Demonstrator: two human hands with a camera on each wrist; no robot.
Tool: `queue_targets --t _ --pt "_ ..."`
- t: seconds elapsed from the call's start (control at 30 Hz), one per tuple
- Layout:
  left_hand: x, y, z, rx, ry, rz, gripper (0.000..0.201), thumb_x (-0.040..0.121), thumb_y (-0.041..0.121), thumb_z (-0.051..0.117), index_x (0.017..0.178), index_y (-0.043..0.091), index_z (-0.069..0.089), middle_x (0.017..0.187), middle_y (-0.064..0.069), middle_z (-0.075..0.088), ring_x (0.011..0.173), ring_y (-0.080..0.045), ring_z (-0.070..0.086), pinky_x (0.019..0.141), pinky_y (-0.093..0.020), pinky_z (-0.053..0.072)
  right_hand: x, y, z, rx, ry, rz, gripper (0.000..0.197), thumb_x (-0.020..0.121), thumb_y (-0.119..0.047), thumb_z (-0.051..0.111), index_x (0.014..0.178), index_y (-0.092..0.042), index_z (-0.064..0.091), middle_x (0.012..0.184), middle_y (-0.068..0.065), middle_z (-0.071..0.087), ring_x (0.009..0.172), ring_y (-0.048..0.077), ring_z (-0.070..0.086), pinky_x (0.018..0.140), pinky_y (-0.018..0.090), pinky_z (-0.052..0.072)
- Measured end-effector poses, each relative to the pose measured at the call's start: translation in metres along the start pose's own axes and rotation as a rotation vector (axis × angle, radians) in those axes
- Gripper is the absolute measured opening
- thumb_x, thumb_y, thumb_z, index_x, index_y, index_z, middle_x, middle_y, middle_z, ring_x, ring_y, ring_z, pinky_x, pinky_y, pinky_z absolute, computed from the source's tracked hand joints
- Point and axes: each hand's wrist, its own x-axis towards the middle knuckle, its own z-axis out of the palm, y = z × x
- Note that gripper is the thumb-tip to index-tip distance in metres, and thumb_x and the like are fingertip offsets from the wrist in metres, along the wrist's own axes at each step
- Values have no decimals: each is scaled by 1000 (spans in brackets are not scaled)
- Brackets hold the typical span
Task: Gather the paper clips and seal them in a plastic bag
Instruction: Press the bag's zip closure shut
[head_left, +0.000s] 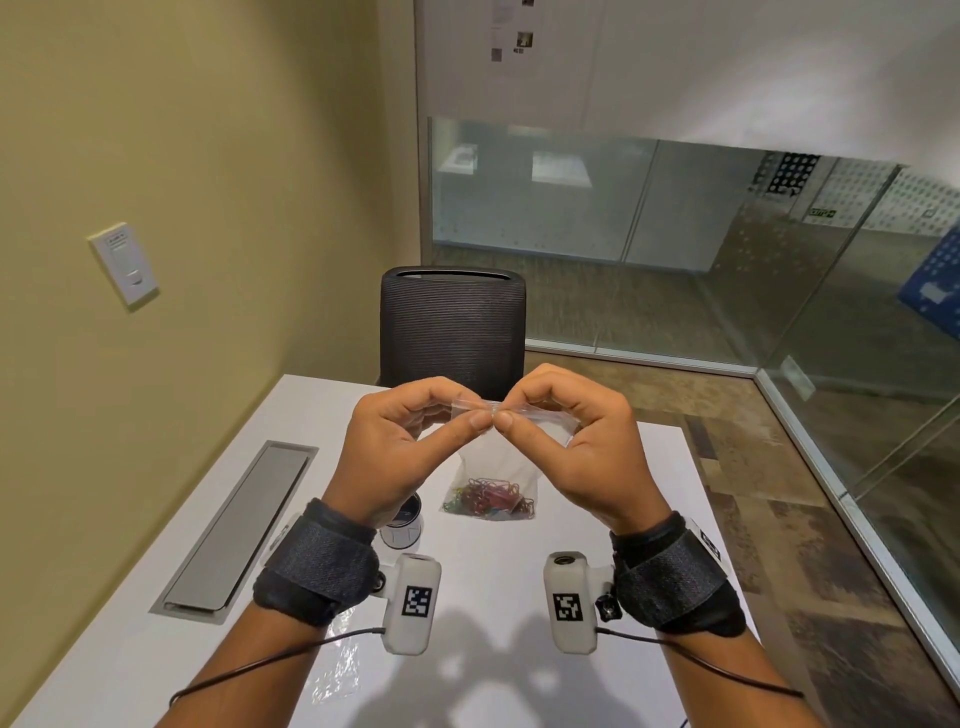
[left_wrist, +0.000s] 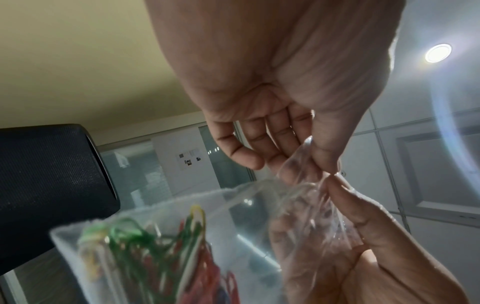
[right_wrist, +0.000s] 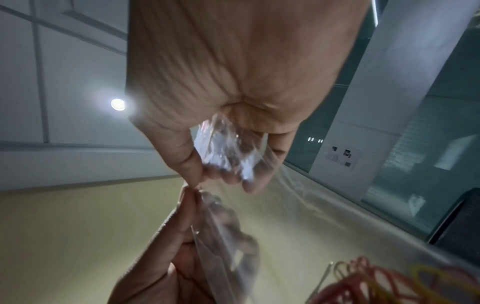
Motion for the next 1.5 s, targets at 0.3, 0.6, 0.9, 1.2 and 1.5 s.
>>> queue_targets --t 0.3,0.6,0.9,1.2,1.5 --pt "-6 6 0 -2 77 -11 10 86 24 87 94 21 81 95 -11 83 92 -40 79 94 -57 64 -3 -6 3 -15 36 -31 7 90 4 79 87 1 74 83 7 70 78 22 65 74 28 53" --pt "-11 16 -5 26 114 8 12 84 18 89 92 16 80 91 -5 82 87 -27 78 89 -40 64 -12 -12 -3 38 40 28 9 90 0 82 89 -1 73 87 6 70 82 24 66 72 33 55" --pt "-25 24 -7 65 114 -1 12 86 17 90 93 21 81 93 -5 83 90 -26 79 90 -41 65 -19 -16 -2 32 51 14 8 88 0 84 87 1 75 85 9 72 79 26 68 71 37 58" --pt "-36 30 -7 10 169 -32 15 80 13 89 85 26 83 88 -1 83 84 -20 77 88 -40 62 -30 -18 -3 97 99 97 16 83 -10 89 85 0 77 85 10 74 80 29 69 70 47 60" --pt "-42 34 -8 51 173 -39 18 81 10 89 85 26 83 88 -3 83 85 -25 77 89 -44 63 -35 -19 -6 90 89 120 14 86 -7 86 85 1 75 85 11 73 82 28 68 71 45 61"
